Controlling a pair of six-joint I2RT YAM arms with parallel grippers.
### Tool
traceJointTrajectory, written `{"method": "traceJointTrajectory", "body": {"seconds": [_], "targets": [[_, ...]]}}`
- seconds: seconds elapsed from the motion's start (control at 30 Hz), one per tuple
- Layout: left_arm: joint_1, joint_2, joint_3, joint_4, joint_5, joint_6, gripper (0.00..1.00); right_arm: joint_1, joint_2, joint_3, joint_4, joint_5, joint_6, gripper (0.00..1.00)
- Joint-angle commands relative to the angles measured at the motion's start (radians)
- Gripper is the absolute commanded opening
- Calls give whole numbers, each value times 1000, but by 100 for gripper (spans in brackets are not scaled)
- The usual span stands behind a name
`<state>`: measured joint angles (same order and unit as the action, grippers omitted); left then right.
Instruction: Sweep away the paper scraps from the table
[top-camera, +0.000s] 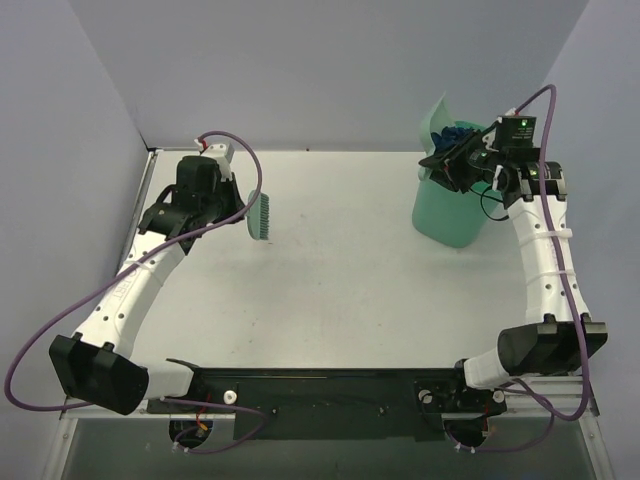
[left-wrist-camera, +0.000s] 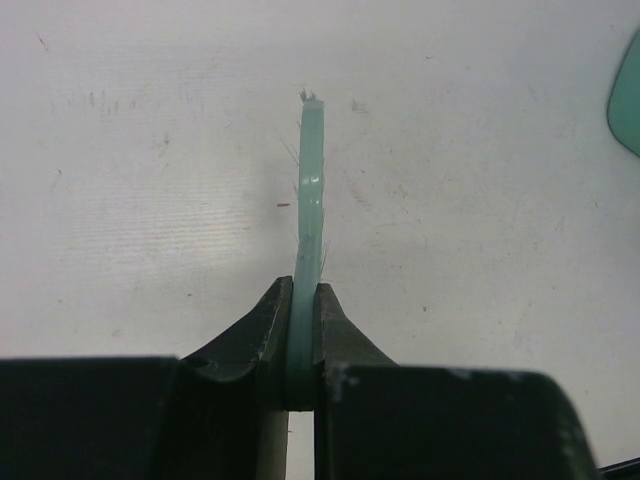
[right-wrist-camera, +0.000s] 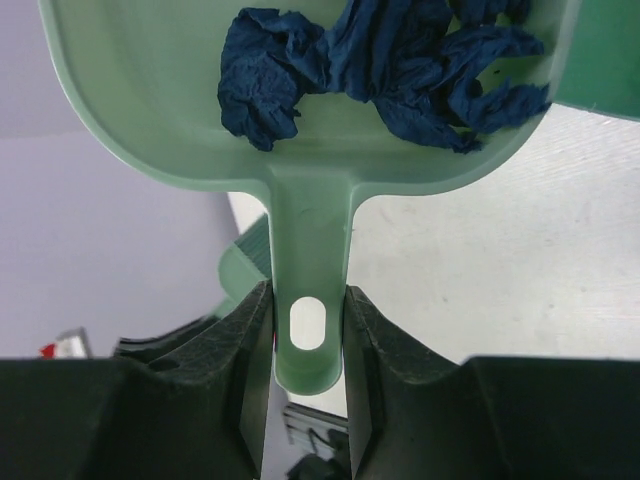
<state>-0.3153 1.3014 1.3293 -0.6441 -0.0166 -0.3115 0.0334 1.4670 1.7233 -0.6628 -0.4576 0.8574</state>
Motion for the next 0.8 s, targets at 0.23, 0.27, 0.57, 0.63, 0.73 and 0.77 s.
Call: {"method": "traceJointTrajectory", "body": {"seconds": [0.23,0.27,0.57,0.63,0.73,0.77], "targets": [[-5,-24,-10,86,17,-21,0,-79,-69,-227,474,-165,492,0],[-5,-27,-12,86,17,-21,0,-81,-73,-244,515,-164,535,0],[-5,-31,-15,90,17,-17,0,-92,-126,-390,716,-115,727,0],[-5,-31,-15,92,17,-17,0,-93,-132,-409,752,-107,762,0],[-5,-30,-12,93,17,-18,0,-93,-140,-424,781,-101,804,0],[-5,-28,-10,95,17,-18,0,-95,-143,-424,784,-99,807,0]]}}
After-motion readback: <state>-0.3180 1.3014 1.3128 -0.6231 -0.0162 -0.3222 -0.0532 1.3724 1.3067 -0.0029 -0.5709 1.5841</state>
